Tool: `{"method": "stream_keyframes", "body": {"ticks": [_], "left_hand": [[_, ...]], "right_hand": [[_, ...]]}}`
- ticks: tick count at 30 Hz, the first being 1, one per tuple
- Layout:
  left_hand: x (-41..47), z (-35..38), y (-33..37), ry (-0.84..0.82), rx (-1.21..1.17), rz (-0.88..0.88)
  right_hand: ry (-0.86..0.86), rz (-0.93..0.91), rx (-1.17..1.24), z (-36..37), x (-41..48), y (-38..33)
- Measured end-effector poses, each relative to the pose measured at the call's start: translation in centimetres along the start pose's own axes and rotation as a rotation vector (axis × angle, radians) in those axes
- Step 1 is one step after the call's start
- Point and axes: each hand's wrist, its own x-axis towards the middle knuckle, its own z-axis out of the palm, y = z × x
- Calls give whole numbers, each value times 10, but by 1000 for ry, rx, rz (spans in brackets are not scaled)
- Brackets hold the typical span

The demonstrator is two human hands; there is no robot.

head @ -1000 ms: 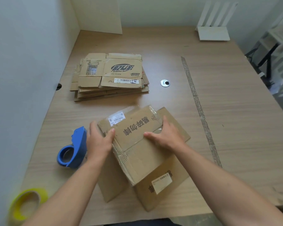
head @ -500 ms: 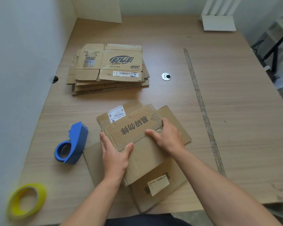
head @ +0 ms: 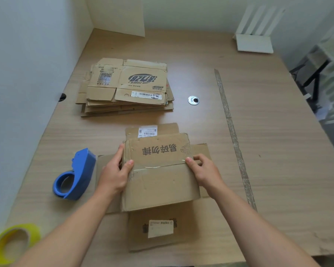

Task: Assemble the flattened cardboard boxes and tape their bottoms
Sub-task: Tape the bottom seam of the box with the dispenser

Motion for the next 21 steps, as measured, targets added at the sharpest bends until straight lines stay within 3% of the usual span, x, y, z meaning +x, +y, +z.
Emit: {"method": "stream_keyframes", "body": {"ticks": [3, 5, 8, 13, 21], "left_hand": [[5, -7, 10, 90, 68, -59], [-1, -9, 13, 151, 49, -112], [-10, -4, 11, 66, 33, -101], [-10, 2, 10, -12, 51, -118], [-2, 13, 15, 166, 47, -147]], "right_hand": [[-138, 118, 156, -4, 0, -3], [-127, 32, 54, -9, 9, -6], [-76, -107, 60, -14, 29, -16], [-175, -164, 236, -10, 56, -22], [-15, -154, 247, -3, 71, -22]]}}
